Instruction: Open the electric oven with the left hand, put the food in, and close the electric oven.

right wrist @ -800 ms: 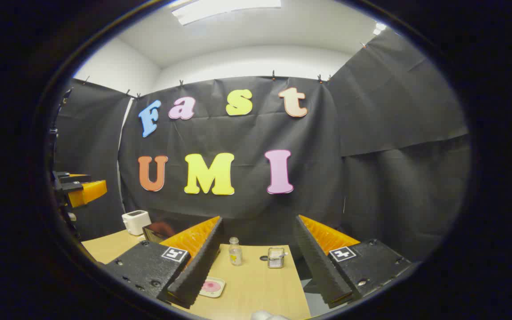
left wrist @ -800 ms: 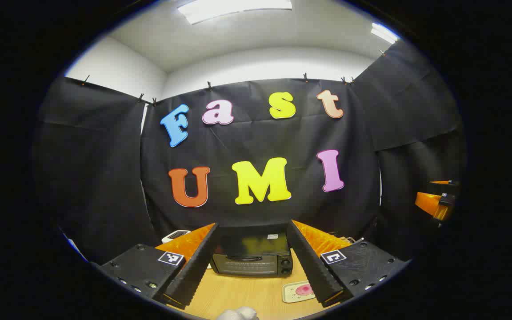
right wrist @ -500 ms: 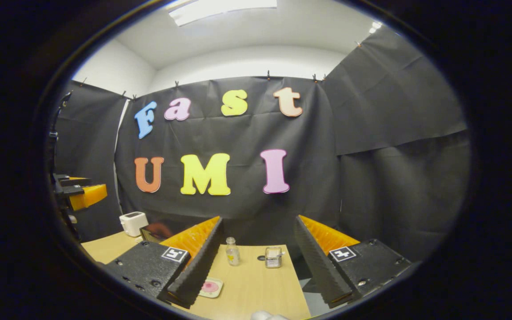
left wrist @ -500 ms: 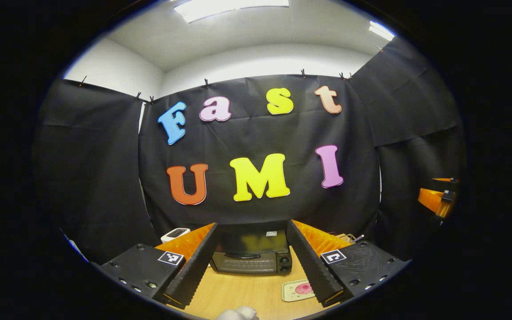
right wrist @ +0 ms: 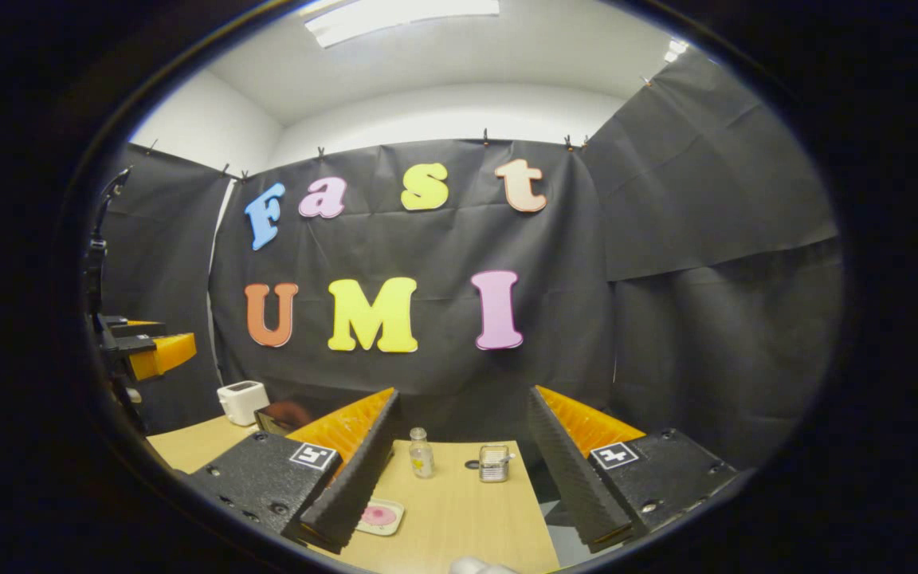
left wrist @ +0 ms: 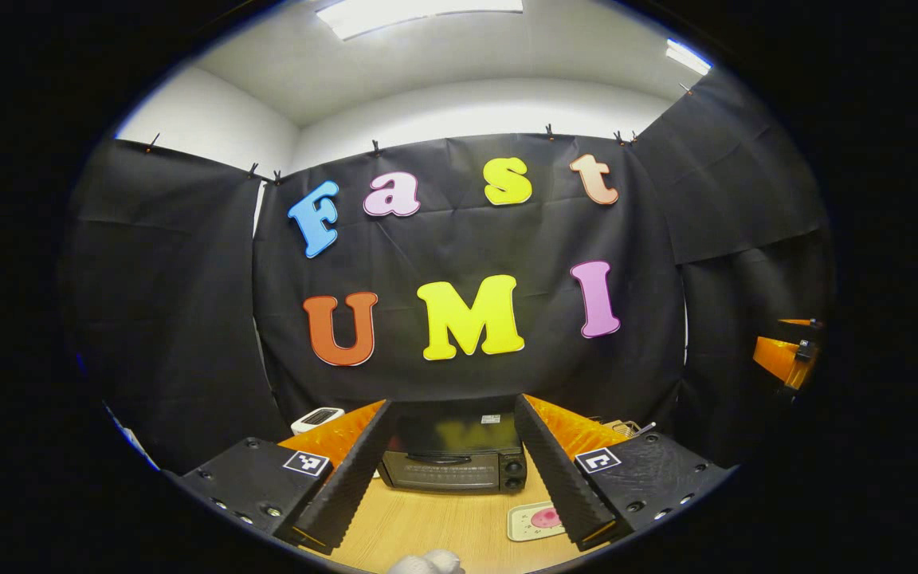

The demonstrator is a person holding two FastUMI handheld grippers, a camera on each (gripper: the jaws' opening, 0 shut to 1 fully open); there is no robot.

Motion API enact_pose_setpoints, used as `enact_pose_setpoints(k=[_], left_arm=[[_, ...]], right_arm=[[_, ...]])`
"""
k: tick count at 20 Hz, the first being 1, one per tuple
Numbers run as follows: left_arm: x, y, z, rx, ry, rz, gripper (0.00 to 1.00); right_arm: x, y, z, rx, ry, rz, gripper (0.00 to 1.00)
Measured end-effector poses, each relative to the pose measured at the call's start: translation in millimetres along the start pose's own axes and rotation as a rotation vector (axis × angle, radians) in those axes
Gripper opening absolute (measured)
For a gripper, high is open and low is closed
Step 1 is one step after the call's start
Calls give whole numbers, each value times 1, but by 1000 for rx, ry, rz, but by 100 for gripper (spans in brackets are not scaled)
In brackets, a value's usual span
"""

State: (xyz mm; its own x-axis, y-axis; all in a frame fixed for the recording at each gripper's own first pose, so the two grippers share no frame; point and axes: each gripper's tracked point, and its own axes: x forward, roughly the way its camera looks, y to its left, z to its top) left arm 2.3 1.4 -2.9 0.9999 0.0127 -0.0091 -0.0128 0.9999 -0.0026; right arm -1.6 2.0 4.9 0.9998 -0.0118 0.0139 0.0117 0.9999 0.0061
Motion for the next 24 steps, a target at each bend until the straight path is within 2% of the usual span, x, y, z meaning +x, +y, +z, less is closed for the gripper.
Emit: enact_pose_setpoints(k=[1, 2, 3, 6, 7, 8, 10, 15, 17, 19, 20, 21, 24], left_arm=[[0, 2, 2, -3, -9, 4, 96], [0, 5, 4, -3, -18, 13, 96], [1, 9, 3, -9, -20, 23, 96], [0, 15, 2, 11, -24, 27, 96], [1, 19, 1, 19, -25, 30, 96], [1, 21, -3, 18, -13, 30, 96], [0, 24, -15, 27, 12, 26, 96], [11, 39, -33, 16, 37, 8, 96], [22, 45, -43, 15, 51, -9, 96], [41, 49, -52, 25, 59, -36, 96], [53, 50, -61, 27, 69, -51, 96], [66, 51, -68, 25, 72, -69, 96], [116, 50, -97, 9, 72, -101, 96]], right_arm=[[-2, 2, -1, 0, 0, 3, 100], [-2, 3, 0, -5, 2, 3, 97], [-1, 4, 2, -15, -1, 2, 100], [-3, 8, 12, -52, -23, -3, 100], [-2, 11, 14, -52, -30, -1, 97], [-2, 19, 15, -51, -26, 12, 100], [-1, 30, 13, -44, -21, 31, 97], [7, 47, 17, -50, -28, 31, 100], [13, 53, 21, -47, -25, 24, 97], [18, 57, 24, -40, -30, 8, 100], [20, 59, 25, -38, -32, 1, 96], [21, 61, 23, -39, -30, -10, 100], [19, 68, 21, -50, -11, -38, 100]])
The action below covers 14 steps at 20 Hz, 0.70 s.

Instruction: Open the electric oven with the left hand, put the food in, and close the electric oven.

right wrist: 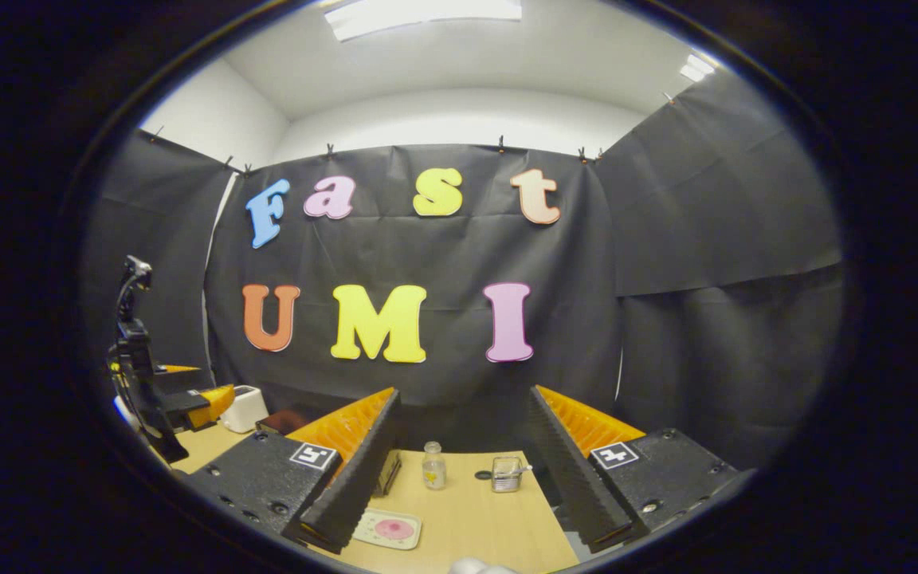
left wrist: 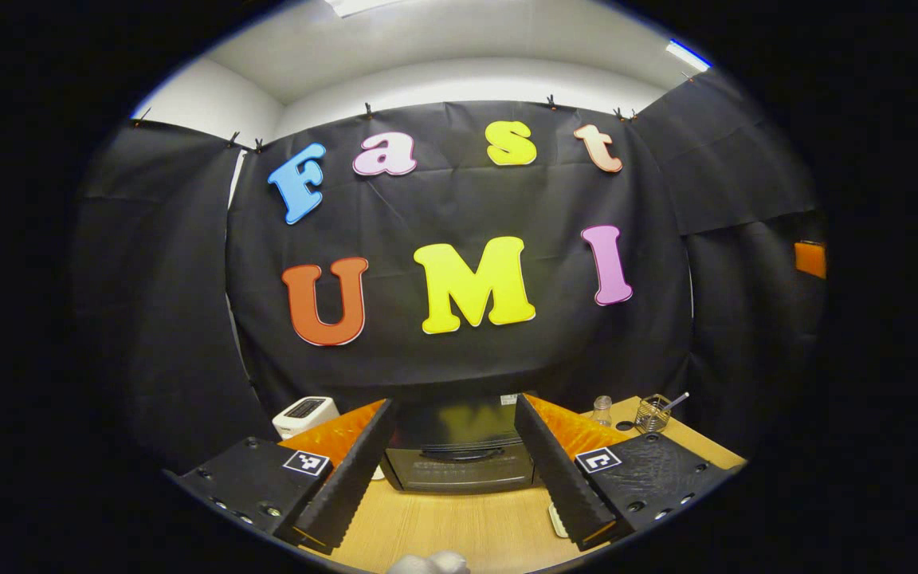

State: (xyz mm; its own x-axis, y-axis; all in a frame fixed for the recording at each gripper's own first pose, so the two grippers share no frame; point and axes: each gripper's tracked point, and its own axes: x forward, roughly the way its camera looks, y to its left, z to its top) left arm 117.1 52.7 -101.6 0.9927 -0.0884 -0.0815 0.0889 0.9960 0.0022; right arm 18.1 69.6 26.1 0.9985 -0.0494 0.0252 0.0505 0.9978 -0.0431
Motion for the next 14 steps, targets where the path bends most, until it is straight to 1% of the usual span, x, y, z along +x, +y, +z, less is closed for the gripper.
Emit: enact_pose_setpoints(k=[3, 5, 7, 9, 10, 11, 13, 14], left_arm=[[53, 4, -40, -18, 34, -7, 96], [88, 2, -71, -36, 81, -10, 96], [120, 6, -104, -26, 134, 5, 96], [147, 5, -139, -59, 200, 0, 96], [156, 5, -155, -67, 227, 8, 97], [163, 5, -168, -66, 258, 9, 97], [170, 2, -188, -79, 290, 11, 97], [174, 2, -183, -98, 250, 8, 97]], right_arm=[[-7, 13, -4, -41, 21, -15, 100], [-17, 23, -6, -66, 41, -16, 100], [-22, 31, -7, -76, 64, -19, 100], [-26, 32, -6, -82, 80, -31, 100], [-27, 31, -8, -82, 93, -41, 97], [-27, 31, -12, -79, 109, -47, 100], [-27, 28, -17, -75, 135, -66, 100], [-27, 28, -19, -73, 144, -73, 100]])
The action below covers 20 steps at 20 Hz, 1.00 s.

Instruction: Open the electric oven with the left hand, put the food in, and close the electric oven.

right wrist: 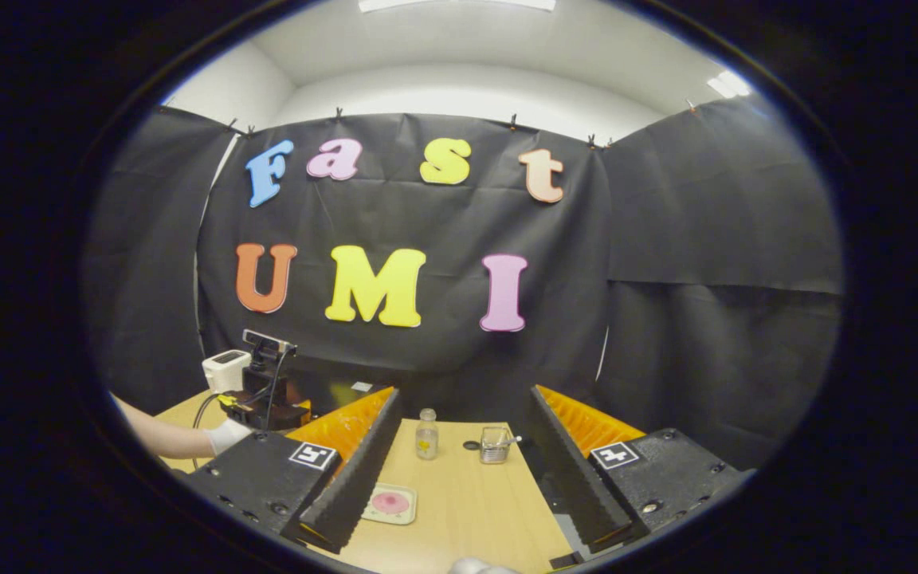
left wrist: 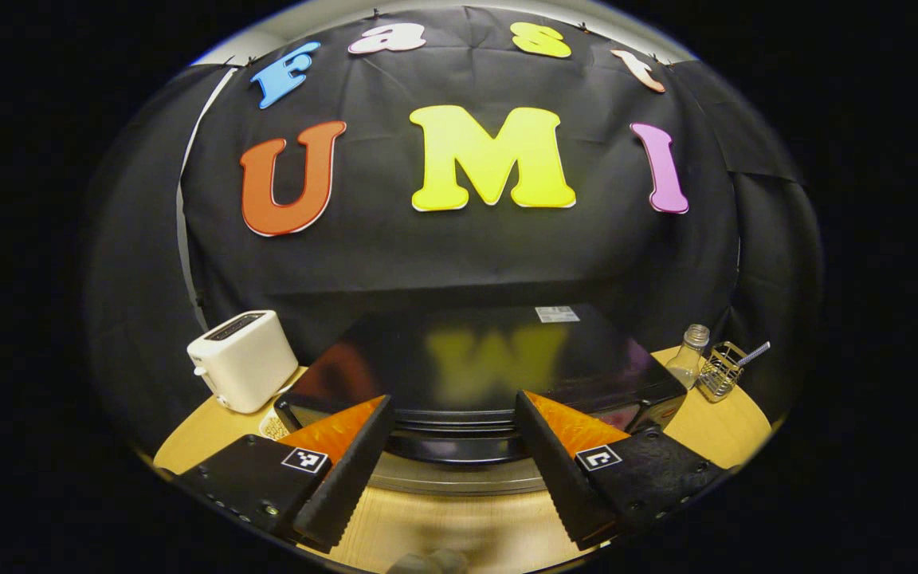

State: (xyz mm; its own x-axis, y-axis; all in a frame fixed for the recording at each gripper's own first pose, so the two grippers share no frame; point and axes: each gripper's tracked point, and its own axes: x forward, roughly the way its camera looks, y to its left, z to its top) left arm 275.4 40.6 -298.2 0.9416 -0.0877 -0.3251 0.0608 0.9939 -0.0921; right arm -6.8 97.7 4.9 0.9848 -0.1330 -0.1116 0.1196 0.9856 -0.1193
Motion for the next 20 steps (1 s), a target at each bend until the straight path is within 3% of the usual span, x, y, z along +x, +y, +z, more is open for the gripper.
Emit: enact_pose_setpoints(k=[5, 12, 17, 20], left_arm=[[-3, 3, -9, -7, 20, -22, 97], [-35, 6, -21, -21, 33, -59, 97], [-66, 7, -45, 32, 38, -56, 96], [-84, 9, -65, 5, 70, -45, 97]], right_arm=[[5, 5, -9, 16, 32, -14, 98], [8, 26, -10, 33, 36, 27, 100], [8, 26, -26, 53, 58, 50, 98], [10, 20, -39, 64, 82, 58, 100]])
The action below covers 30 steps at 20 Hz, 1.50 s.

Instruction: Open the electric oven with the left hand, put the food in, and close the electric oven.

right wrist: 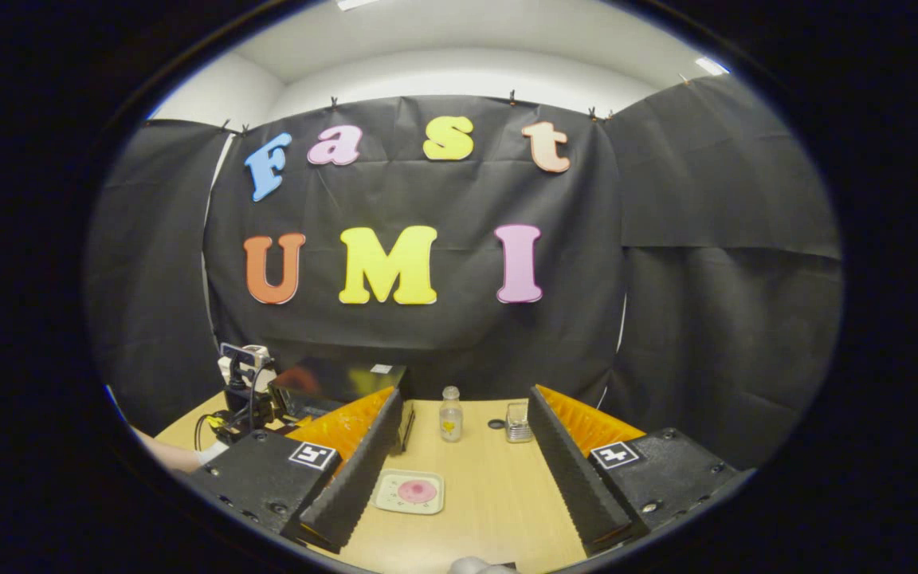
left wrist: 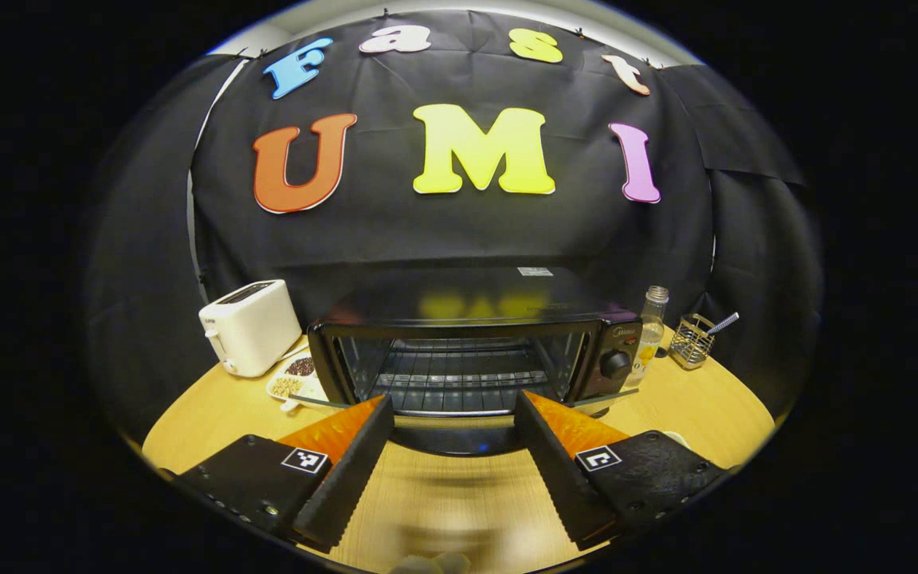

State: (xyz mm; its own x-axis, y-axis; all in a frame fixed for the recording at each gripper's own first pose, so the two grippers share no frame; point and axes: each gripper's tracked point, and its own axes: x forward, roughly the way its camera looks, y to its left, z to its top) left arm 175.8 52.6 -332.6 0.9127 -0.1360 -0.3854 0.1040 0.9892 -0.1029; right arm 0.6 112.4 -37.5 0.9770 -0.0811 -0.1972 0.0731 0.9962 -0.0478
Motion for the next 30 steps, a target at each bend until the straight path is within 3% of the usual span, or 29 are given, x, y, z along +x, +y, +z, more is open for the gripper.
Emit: enact_pose_setpoints(k=[4, 8, 16, 20, 25, 30], left_arm=[[-14, 0, -24, 12, 32, 17, 97], [-29, -2, -56, -39, 106, 50, 97], [-41, -4, -111, 6, 202, 106, 100], [-39, -3, -148, -19, 310, 162, 95], [-39, -2, -148, -34, 310, 182, 94], [-71, 13, -120, -70, 212, 252, 97]], right_arm=[[6, -8, -15, 0, 25, 25, 100], [24, -18, -38, -6, 67, 70, 100], [65, -36, -94, -53, 184, 140, 100], [84, -36, -115, -75, 232, 178, 100], [107, -33, -150, -98, 313, 227, 100], [141, -23, -213, -56, 481, 299, 96]])
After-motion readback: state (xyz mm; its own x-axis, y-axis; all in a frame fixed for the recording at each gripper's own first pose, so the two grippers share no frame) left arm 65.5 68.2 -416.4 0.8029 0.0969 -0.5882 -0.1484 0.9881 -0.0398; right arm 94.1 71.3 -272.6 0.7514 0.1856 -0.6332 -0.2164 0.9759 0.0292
